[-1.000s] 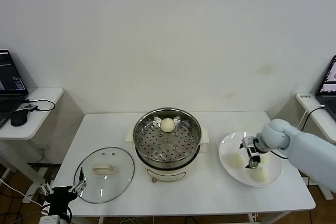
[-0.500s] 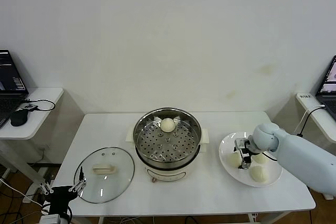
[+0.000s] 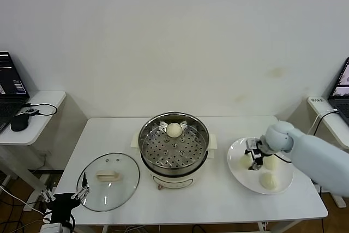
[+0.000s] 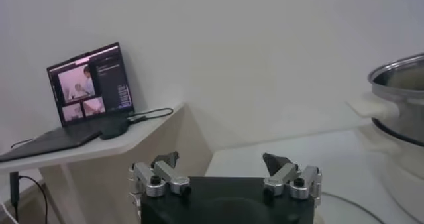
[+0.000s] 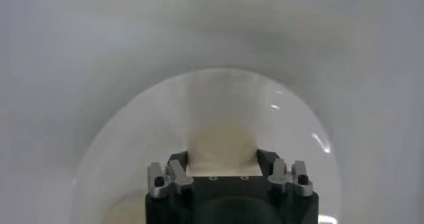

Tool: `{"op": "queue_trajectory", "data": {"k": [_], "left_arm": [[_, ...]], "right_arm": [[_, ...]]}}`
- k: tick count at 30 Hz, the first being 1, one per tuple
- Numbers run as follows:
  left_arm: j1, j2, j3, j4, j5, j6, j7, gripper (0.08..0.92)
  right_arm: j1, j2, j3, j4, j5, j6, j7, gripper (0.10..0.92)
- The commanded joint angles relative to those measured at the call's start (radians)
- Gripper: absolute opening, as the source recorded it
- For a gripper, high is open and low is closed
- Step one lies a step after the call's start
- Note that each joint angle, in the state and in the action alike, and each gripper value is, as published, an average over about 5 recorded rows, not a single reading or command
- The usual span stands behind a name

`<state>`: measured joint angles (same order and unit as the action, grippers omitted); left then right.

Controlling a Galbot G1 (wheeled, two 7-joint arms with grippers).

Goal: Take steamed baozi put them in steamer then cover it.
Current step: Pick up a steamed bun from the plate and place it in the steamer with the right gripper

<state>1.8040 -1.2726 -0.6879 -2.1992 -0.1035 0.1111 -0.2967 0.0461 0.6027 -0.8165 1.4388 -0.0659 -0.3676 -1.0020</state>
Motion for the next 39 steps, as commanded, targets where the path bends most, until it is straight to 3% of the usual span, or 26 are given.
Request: {"op": "queue_trajectory", "data": {"k": [1, 8, 16, 25, 39], "left_arm": [[0.0, 0.0, 0.003, -0.004, 0.0, 0.0, 0.0, 0.823], [-0.004, 0.002, 0.012, -0.016, 0.002, 0.002, 0.0, 0.823], [-0.01, 0.003, -0.001, -0.015, -0.007, 0.002, -0.002, 0.823], [-0.022, -0.007, -0.016, -0.019, -0.011, 0.004, -0.001, 0.823], [-0.035, -0.011, -0.013, -0.015, -0.014, 0.002, -0.002, 0.823]], "right_arm": [[0.293, -0.053, -0.157, 0.098, 0.169, -0.039, 0.0, 0.661], [0.622, 0.101, -0.333, 0.187, 0.42, -0.142, 0.046, 0.669], [0.598, 0.397, -0.372, 0.131, 0.599, -0.252, 0.145, 0.676], [0.421, 0.683, -0.358, -0.092, 0.623, -0.312, 0.229, 0.678], [0.292, 0.81, -0.355, -0.268, 0.54, -0.337, 0.274, 0.678]]}}
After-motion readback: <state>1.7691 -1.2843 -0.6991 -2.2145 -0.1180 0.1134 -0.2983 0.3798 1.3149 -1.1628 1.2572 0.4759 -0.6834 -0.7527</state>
